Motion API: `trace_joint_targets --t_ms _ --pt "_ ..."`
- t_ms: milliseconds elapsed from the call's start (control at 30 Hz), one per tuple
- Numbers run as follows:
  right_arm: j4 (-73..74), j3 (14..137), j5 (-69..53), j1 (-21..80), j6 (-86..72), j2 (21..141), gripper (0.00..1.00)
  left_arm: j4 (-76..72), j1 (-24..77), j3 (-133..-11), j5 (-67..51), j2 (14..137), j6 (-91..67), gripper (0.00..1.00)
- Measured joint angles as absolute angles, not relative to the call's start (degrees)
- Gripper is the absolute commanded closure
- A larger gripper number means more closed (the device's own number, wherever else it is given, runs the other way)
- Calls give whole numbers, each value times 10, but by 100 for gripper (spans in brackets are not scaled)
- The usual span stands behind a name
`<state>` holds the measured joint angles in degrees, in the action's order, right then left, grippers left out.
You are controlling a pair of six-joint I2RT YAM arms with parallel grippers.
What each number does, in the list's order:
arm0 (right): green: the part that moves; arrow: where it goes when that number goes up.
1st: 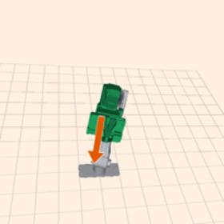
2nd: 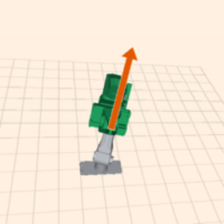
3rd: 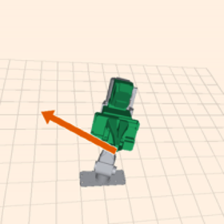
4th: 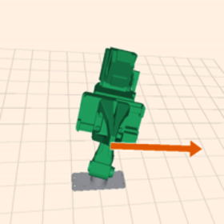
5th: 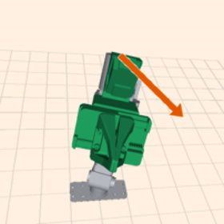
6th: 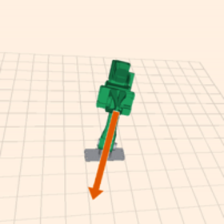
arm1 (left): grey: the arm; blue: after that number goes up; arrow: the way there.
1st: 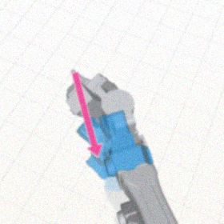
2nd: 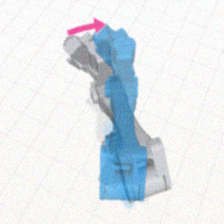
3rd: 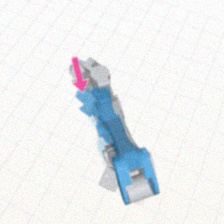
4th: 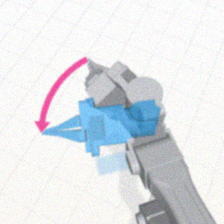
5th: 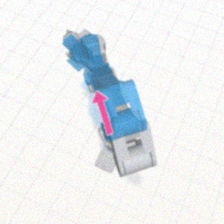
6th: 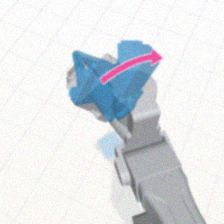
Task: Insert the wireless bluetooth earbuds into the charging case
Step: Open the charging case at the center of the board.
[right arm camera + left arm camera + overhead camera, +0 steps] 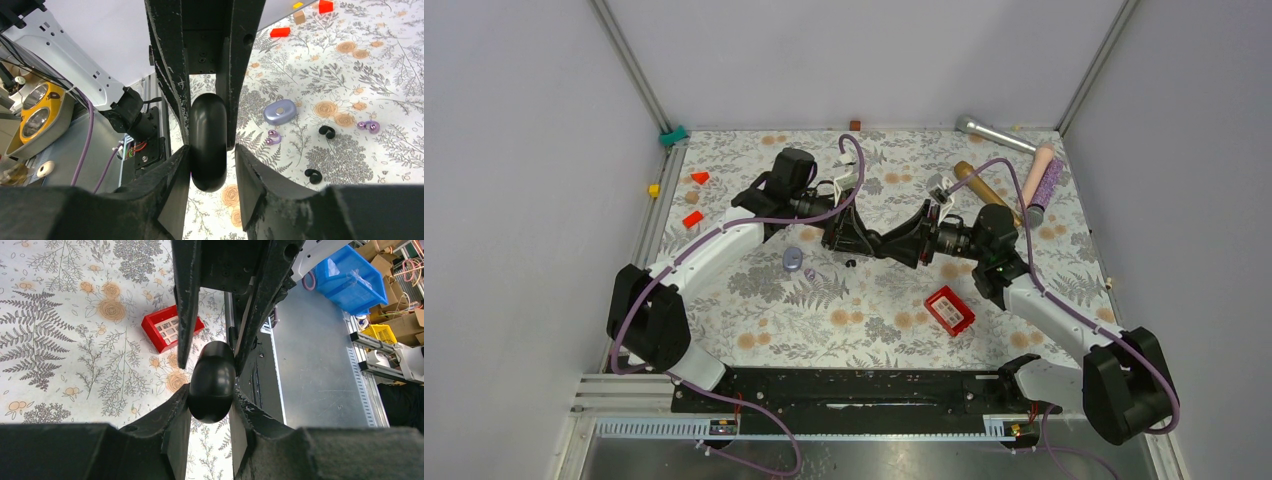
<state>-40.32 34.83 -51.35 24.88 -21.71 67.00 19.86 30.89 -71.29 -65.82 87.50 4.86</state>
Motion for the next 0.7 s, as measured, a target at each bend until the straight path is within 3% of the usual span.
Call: trace_joint_targets --t_ms 133,700 --pt "-393 348 -506 244 -213 664 46 198 310 -713 -660 875 52 100" --pt "-364 348 -459 225 -171 622 42 208 310 -713 -667 875 58 100"
